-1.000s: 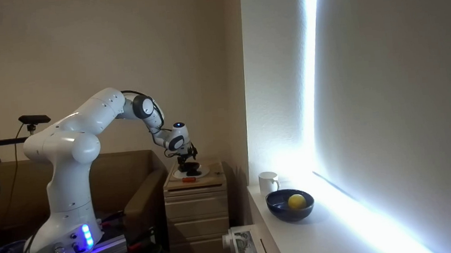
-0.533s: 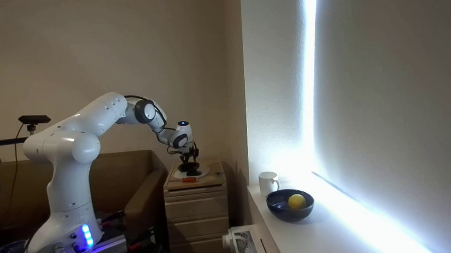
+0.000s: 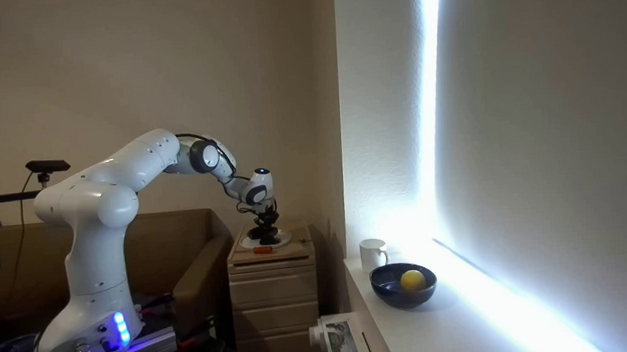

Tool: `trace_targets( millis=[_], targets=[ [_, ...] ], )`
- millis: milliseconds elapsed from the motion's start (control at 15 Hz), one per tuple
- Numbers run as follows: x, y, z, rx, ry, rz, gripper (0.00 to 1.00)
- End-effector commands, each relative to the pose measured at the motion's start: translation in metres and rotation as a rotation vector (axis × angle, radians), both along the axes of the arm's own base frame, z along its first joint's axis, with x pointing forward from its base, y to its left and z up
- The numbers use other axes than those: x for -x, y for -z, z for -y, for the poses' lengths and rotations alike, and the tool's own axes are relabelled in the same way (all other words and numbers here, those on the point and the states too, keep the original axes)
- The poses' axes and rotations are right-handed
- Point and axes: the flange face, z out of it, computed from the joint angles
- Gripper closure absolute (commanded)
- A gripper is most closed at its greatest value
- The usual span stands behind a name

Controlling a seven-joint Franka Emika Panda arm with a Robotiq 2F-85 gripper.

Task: Put the lemon in the bowl on the windowsill then put the sock on the nightstand

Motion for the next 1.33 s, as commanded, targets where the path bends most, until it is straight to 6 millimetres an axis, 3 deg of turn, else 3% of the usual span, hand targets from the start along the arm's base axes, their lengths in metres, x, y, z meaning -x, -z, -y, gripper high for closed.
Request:
trace_targets(
  millis=[0, 267, 467, 533, 667, 867, 1267],
  targets=[
    [-0.005, -0.027, 0.004, -0.044, 0.032, -0.029, 1.00],
    [-0.006, -0.073, 0.010, -0.132, 0.061, -0.037, 1.00],
    [-0.005, -0.094, 0.020, -0.146, 0.080, -0.080, 1.00],
    [0.000, -0.094, 0.024, -0.120, 0.086, -0.126, 0.74],
    [0.007, -0.087, 0.027, -0.102, 0.083, -0.210, 0.67],
    [0.015, -0.072, 0.021, -0.096, 0.069, -0.305, 0.45],
    [0.015, -0.040, -0.002, -0.056, 0.026, -0.243, 0.03]
  ],
)
